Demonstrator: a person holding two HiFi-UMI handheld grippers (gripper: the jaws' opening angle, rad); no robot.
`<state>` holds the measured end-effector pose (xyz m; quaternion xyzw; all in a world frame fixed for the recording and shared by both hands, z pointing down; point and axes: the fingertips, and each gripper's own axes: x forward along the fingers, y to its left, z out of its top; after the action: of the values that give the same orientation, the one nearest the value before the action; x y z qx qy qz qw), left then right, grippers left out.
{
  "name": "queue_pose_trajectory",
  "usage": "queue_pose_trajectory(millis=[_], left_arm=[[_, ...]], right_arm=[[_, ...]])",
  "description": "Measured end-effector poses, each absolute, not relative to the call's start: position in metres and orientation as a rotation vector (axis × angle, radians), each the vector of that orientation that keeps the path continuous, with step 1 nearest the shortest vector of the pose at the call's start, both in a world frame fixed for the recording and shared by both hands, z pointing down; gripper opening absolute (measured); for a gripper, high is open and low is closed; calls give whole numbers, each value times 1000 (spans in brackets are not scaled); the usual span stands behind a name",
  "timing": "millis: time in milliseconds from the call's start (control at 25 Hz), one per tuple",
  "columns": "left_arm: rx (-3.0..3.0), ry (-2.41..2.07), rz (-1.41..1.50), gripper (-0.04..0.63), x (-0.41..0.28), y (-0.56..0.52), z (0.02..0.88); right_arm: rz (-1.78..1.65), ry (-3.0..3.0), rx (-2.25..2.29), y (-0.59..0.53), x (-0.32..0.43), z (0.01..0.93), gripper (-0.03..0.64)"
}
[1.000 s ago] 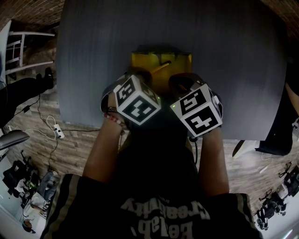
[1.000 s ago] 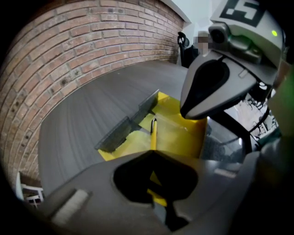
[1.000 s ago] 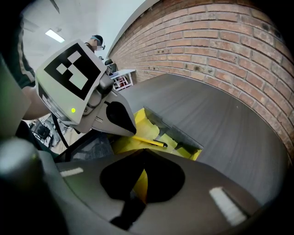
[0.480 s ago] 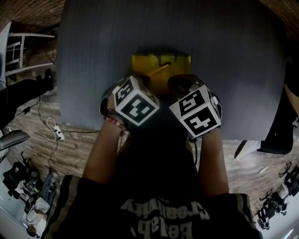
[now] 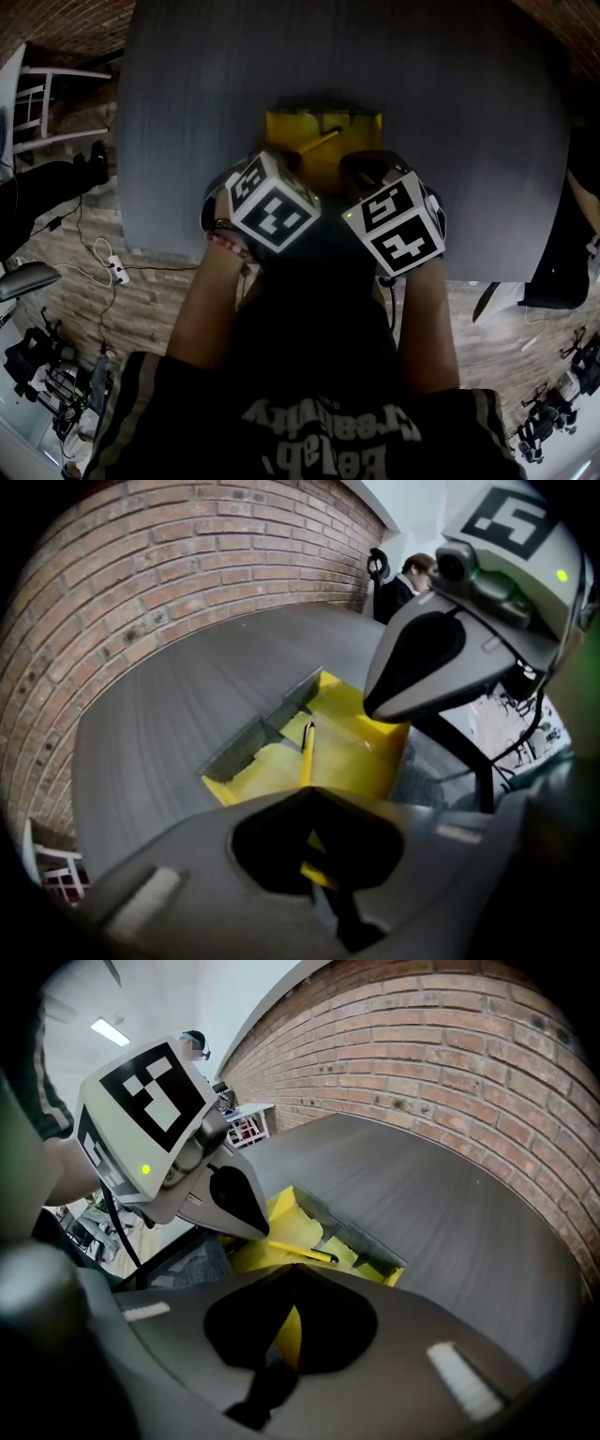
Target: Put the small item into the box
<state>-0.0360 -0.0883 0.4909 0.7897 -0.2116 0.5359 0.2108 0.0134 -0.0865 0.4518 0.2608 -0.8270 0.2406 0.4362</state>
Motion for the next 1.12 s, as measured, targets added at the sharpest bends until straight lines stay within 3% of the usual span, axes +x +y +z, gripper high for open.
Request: queue_pose_trajectory(millis=[1120], left_arm=[[2275, -662, 1463, 2, -33, -78, 407]], right_arm=[[434, -2091, 732, -82, 21, 364, 6]])
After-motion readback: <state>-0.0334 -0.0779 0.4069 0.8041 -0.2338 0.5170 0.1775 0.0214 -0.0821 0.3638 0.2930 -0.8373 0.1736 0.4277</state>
